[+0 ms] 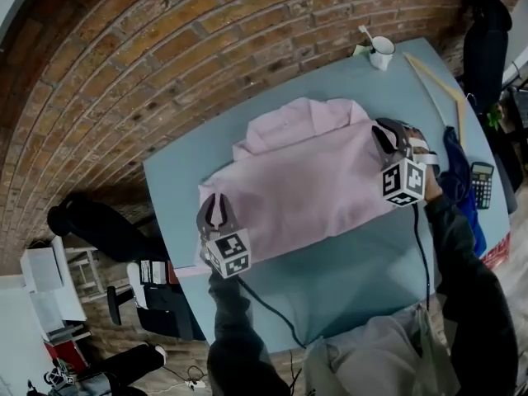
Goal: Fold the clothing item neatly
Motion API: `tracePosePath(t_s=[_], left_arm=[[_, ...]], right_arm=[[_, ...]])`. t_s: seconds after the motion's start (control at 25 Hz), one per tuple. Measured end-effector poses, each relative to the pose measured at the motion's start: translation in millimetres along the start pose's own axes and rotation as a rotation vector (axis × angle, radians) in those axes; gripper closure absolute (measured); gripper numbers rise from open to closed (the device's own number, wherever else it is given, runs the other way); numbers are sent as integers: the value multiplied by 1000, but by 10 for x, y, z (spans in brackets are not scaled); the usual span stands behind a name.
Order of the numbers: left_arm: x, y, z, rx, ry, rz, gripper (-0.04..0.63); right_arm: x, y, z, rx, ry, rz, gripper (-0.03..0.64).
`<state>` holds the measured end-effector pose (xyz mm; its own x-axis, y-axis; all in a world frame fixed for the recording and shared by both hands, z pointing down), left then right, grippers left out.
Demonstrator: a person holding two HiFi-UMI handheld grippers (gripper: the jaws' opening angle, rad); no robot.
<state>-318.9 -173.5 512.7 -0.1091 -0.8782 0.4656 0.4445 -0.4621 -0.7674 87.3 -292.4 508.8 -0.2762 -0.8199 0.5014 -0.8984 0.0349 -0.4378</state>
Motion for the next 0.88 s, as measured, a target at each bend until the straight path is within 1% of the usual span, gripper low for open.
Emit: tracePosePath(t_s=[0.04,0.08,0.12,0.16,0.2,0.24,0.28,0.32,0.36,0.4,0.52,0.6,0.64,0.68,0.76,0.88], left_arm=[[-157,-12,10,-46,-4,29,582],[-316,-30,38,-111,-19,52,588],[-472,-56,88,-191,-43,66,588],[-623,-87,161,-272,-69,74,588],[-769,-119,253,-338,-89,77,588],[-905,-150,363,-380,-104,76,588],[-1030,-180,489,-401,-117,71,588],[-1144,-203,627,-410,-129,65,588],[-1247,-216,766,-417,-144,61,588],[-1342,-219,898,-430,-160,58,588],[-1611,-186,1214,-485,-204,57,588],[-1782,-167,1371,-511,-225,60,588],[-1865,-165,1438,-526,-234,63,588],[-1946,-168,1497,-543,-242,66,588],[-2088,-190,1600,-574,-255,71,588],[-2248,-264,1737,-592,-268,61,588]], right_arm=[[-145,-42,-43,10,15,6,542],[-309,-68,-84,41,27,26,562],[-483,-76,-115,103,35,60,577],[-654,-76,-148,196,48,98,585],[-817,-81,-199,317,76,125,592],[-968,-94,-277,451,118,137,597],[-1108,-109,-381,578,167,139,598],[-1242,-122,-500,676,212,136,600],[-1371,-125,-621,734,245,130,600],[-1493,-115,-736,752,267,124,600],[-1803,-53,-1060,744,321,101,600],[-1970,-46,-1251,785,347,87,600],[-2046,-48,-1330,810,351,83,600],[-2118,-42,-1398,831,351,84,614],[-2244,-6,-1510,862,352,94,614],[-2394,64,-1654,869,376,112,614]])
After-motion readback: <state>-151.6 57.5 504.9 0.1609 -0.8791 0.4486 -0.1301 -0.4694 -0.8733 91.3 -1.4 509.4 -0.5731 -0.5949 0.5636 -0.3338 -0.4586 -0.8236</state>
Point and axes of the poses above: the fingertips, and each gripper's own axes: x forward along the fingers, z to its right, y out of its top, the point moved 5 cm from there along -x, backward along the fingers, and after that the axes turned 3 degrees about -x, right-handed, at the moved point
